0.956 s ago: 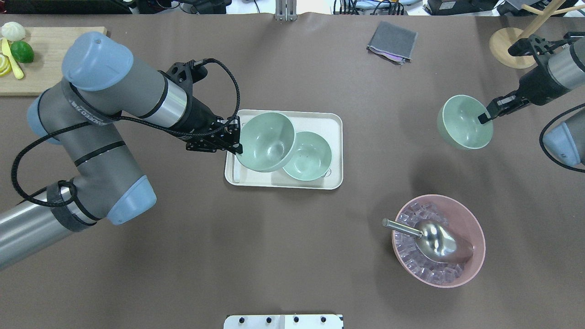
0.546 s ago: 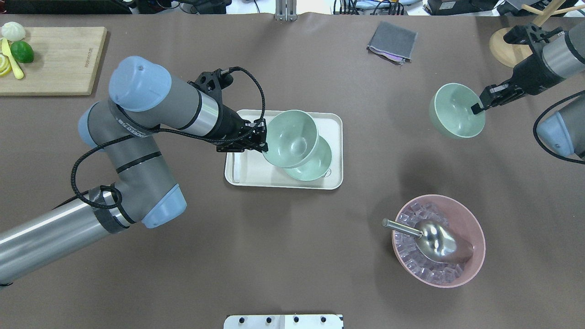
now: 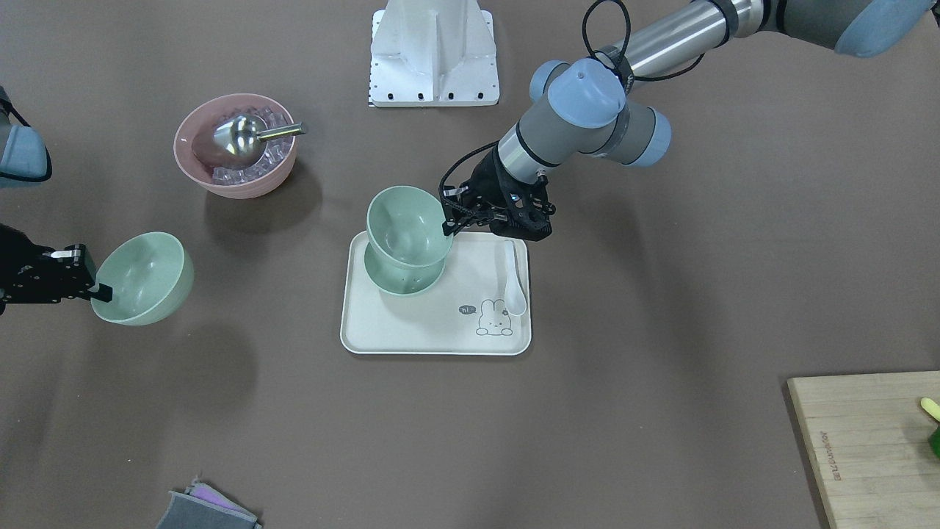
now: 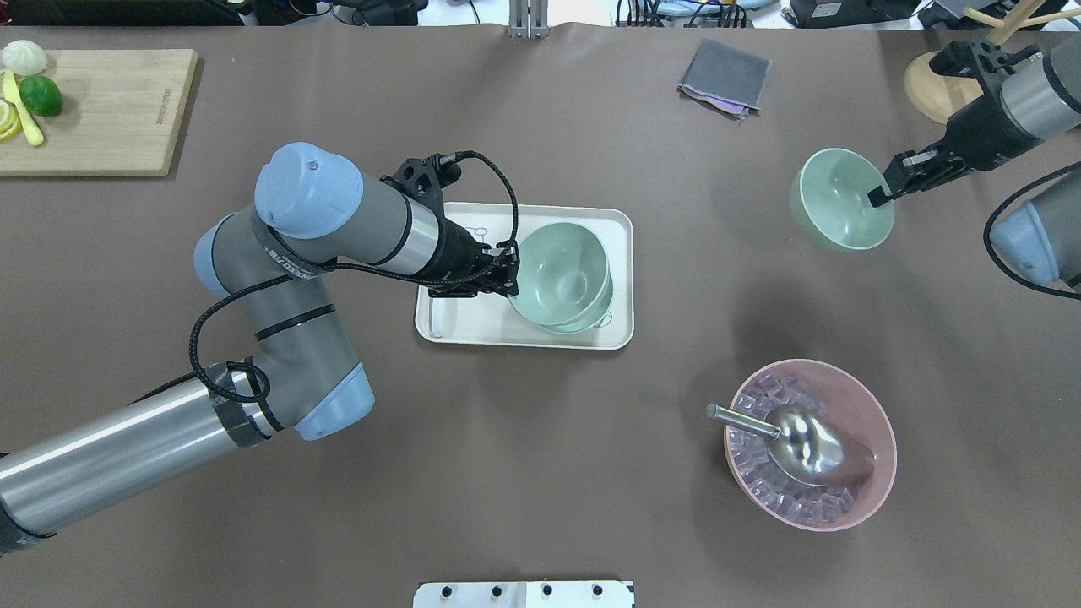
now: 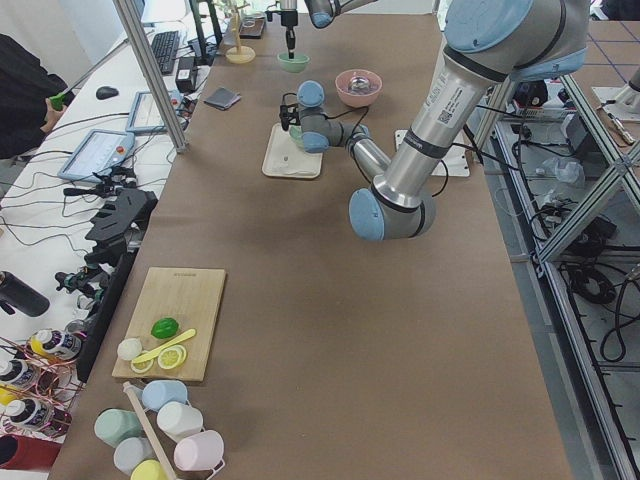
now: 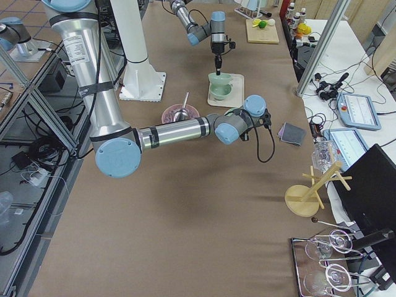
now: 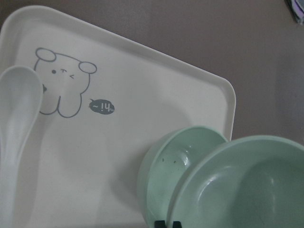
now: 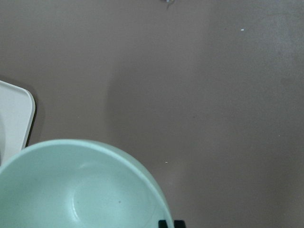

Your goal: Stack green bowls together

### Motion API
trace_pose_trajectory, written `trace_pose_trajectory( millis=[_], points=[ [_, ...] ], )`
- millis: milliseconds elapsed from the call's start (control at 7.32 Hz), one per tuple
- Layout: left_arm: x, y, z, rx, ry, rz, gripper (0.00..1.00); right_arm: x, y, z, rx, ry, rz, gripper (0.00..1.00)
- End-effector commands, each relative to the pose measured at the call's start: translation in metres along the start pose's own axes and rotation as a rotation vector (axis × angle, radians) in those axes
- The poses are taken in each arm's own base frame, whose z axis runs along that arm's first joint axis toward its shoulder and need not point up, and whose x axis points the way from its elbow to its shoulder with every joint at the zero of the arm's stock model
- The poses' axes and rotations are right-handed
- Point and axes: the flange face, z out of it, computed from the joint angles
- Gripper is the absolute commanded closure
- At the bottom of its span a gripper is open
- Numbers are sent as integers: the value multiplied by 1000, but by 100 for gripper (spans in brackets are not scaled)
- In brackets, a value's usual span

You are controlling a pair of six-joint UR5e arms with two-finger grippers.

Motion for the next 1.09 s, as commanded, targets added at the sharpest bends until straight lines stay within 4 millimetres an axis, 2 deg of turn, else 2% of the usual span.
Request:
trace_pose_trajectory(
  millis=[0, 956],
  points=[
    [1, 3, 2, 3, 10, 7, 100, 0, 0, 0, 0, 0, -1, 100],
    [-7, -8, 15, 56, 25, 16, 100, 0, 0, 1, -1, 1, 1, 100]
  ],
)
